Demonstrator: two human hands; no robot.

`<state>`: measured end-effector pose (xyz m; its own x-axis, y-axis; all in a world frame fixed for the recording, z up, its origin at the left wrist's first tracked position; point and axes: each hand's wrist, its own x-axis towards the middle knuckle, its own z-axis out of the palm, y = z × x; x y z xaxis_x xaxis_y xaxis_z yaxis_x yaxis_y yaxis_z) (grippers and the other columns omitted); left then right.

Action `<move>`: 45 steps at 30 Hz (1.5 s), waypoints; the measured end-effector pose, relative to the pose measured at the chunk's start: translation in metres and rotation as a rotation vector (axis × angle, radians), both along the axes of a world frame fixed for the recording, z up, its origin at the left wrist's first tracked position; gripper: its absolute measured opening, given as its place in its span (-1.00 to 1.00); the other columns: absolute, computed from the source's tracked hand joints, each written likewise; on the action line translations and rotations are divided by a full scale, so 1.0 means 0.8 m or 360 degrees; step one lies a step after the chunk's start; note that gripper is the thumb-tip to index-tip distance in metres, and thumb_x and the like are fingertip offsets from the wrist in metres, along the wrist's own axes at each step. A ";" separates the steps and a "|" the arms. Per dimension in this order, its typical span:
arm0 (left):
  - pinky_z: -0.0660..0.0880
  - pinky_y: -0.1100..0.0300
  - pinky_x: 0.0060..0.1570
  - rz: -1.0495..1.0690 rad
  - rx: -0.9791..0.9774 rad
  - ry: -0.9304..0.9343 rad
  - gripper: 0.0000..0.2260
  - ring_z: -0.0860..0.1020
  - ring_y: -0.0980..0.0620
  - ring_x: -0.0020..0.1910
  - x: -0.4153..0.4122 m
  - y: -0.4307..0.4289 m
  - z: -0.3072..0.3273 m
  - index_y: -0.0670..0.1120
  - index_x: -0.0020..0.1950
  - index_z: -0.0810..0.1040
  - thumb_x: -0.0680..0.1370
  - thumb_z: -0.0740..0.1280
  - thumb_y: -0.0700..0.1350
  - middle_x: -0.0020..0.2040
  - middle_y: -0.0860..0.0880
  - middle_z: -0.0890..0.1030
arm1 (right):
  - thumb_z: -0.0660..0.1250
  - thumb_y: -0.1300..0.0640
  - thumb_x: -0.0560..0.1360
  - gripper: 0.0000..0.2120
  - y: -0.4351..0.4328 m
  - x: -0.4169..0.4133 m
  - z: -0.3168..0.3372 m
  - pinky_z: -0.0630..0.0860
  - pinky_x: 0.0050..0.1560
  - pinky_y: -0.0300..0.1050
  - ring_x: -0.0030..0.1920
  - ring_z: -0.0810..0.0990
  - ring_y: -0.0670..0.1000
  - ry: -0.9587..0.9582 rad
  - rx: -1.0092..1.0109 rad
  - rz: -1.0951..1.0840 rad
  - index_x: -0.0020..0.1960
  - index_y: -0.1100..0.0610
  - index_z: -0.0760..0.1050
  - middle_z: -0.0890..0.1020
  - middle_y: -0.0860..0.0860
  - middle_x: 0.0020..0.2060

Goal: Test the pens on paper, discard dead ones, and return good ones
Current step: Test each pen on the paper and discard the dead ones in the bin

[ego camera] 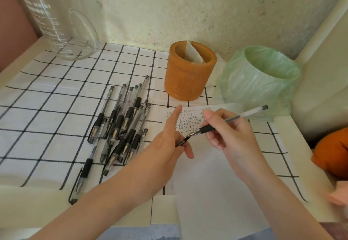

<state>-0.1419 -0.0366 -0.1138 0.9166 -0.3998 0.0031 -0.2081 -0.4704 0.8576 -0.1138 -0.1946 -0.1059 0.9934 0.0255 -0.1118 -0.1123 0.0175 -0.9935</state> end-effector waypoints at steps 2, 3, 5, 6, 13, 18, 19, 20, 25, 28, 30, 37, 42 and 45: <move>0.36 0.47 -0.15 0.0024 -0.0034 0.0050 -0.39 0.45 0.25 -0.22 0.001 -0.004 0.003 -0.03 0.50 -0.22 0.60 0.12 -0.20 -0.03 0.07 0.56 | 0.36 0.14 0.46 -0.73 0.001 -0.001 -0.003 0.23 -0.54 -0.33 -0.57 0.32 -0.09 -0.0008 -0.0065 0.0070 -0.42 0.11 0.50 0.43 0.00 -0.59; 0.34 0.53 -0.18 0.0061 -0.0122 0.0119 -0.44 0.47 0.32 -0.25 0.002 -0.006 0.004 -0.08 0.51 -0.12 0.61 0.11 -0.19 -0.05 0.08 0.55 | 0.36 0.15 0.47 -0.73 0.002 -0.001 -0.004 0.25 -0.54 -0.35 -0.57 0.34 -0.10 -0.0006 -0.0095 0.0122 -0.40 0.12 0.50 0.44 0.00 -0.58; 0.35 0.54 -0.15 0.0090 -0.0144 0.0141 -0.51 0.49 0.41 -0.20 0.003 -0.006 0.003 -0.03 0.49 0.04 0.60 0.14 -0.18 -0.09 0.16 0.56 | 0.40 0.10 0.42 -0.77 0.003 -0.002 -0.005 0.27 -0.53 -0.36 -0.55 0.36 -0.10 0.0017 -0.0130 0.0234 -0.39 0.09 0.51 0.46 -0.01 -0.56; 0.39 0.48 -0.11 0.0100 -0.0095 0.0099 -0.54 0.51 0.36 -0.15 0.003 -0.003 0.002 0.06 0.44 0.12 0.59 0.18 -0.16 -0.08 0.19 0.59 | 0.42 0.06 0.37 -0.81 0.003 -0.002 -0.005 0.27 -0.53 -0.35 -0.55 0.37 -0.10 0.0037 -0.0116 0.0274 -0.37 0.09 0.52 0.48 -0.01 -0.55; 0.30 0.45 -0.48 0.0340 -0.0264 0.0096 -0.89 0.44 0.18 -0.57 0.006 0.013 0.002 -0.05 -0.23 0.59 0.49 0.34 -0.12 -0.47 0.15 0.58 | 0.50 0.07 0.34 -0.66 -0.002 0.000 -0.002 0.11 -0.50 -0.25 -0.59 0.19 -0.07 0.0061 0.0012 0.0229 -0.49 0.02 0.39 0.31 -0.08 -0.65; 0.27 0.43 -0.50 0.0371 -0.0185 0.0046 -0.77 0.33 0.15 -0.60 -0.001 0.008 -0.003 -0.04 -0.36 0.50 0.51 0.33 -0.10 -0.60 0.13 0.43 | 0.43 0.03 0.33 -0.62 0.004 -0.002 -0.008 0.06 -0.40 -0.11 -0.59 0.17 -0.06 0.0112 0.0074 0.0205 -0.50 0.06 0.29 0.29 -0.06 -0.66; 0.26 0.40 -0.51 0.0373 -0.0161 0.0025 -0.76 0.32 0.13 -0.60 -0.001 0.009 -0.005 -0.05 -0.37 0.49 0.50 0.33 -0.08 -0.61 0.11 0.41 | 0.43 0.03 0.33 -0.63 0.004 -0.002 -0.010 0.07 -0.40 -0.11 -0.59 0.18 -0.06 0.0122 0.0086 0.0209 -0.50 0.06 0.29 0.30 -0.06 -0.65; 0.26 0.36 -0.51 0.0377 -0.0149 0.0019 -0.75 0.30 0.12 -0.60 -0.001 0.009 -0.006 -0.05 -0.38 0.49 0.50 0.33 -0.07 -0.59 0.08 0.40 | 0.43 0.03 0.32 -0.63 0.005 -0.003 -0.011 0.09 -0.41 -0.14 -0.59 0.19 -0.06 0.0126 0.0093 0.0213 -0.49 0.07 0.29 0.30 -0.05 -0.65; 0.26 0.32 -0.48 0.0351 -0.0199 0.0097 -0.77 0.28 0.14 -0.55 -0.007 0.012 -0.009 -0.08 -0.35 0.52 0.49 0.32 -0.05 -0.52 0.05 0.44 | 0.44 0.06 0.33 -0.64 0.007 -0.004 -0.015 0.16 -0.48 -0.22 -0.58 0.20 -0.04 0.0109 0.0075 0.0298 -0.45 0.10 0.29 0.31 -0.02 -0.64; 0.26 0.33 -0.49 0.0324 -0.0312 0.0193 -0.82 0.27 0.14 -0.54 -0.008 0.014 -0.008 -0.10 -0.27 0.58 0.51 0.31 -0.08 -0.51 0.08 0.44 | 0.44 0.07 0.34 -0.63 0.007 -0.002 -0.015 0.16 -0.49 -0.24 -0.58 0.19 -0.05 0.0149 0.0098 0.0347 -0.44 0.11 0.27 0.30 -0.03 -0.65; 0.24 0.36 -0.50 0.0307 -0.0383 0.0251 -0.82 0.26 0.14 -0.54 -0.008 0.014 -0.007 -0.10 -0.25 0.59 0.51 0.30 -0.09 -0.53 0.08 0.42 | 0.45 0.08 0.37 -0.61 0.007 -0.001 -0.015 0.15 -0.49 -0.24 -0.58 0.18 -0.05 0.0162 0.0126 0.0376 -0.44 0.10 0.26 0.30 -0.04 -0.64; 0.18 0.43 -0.57 0.0296 -0.0658 0.0542 -0.78 0.20 0.17 -0.58 -0.005 0.011 -0.005 -0.20 -0.24 0.59 0.53 0.26 -0.14 -0.54 0.05 0.34 | 0.41 0.08 0.36 -0.62 0.009 -0.001 -0.010 0.11 -0.49 -0.22 -0.59 0.18 -0.06 0.0132 0.0113 0.0363 -0.45 0.10 0.23 0.28 -0.06 -0.66; 0.21 0.41 -0.57 0.0358 -0.0566 0.0449 -0.80 0.23 0.17 -0.60 0.002 0.012 0.000 -0.15 -0.21 0.60 0.53 0.27 -0.11 -0.54 0.04 0.40 | 0.46 -0.04 0.33 -0.68 0.015 -0.003 -0.017 0.18 -0.44 -0.21 -0.52 0.28 -0.05 0.0239 0.0149 0.0333 -0.38 0.13 0.40 0.37 -0.03 -0.59; 0.25 0.38 -0.55 0.0399 -0.0387 0.0285 -0.79 0.28 0.17 -0.61 0.008 0.015 0.003 -0.09 -0.22 0.58 0.51 0.27 0.00 -0.53 0.02 0.49 | 0.43 0.03 0.37 -0.72 0.017 -0.002 -0.017 0.35 -0.42 -0.31 -0.41 0.44 -0.08 0.0332 0.0357 0.0485 -0.15 0.27 0.56 0.51 0.00 -0.45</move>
<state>-0.1359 -0.0243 -0.1113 0.9804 -0.1706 -0.0988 0.0507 -0.2661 0.9626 -0.1156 -0.1810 -0.1196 0.8934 0.3609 -0.2677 -0.3437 0.1654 -0.9244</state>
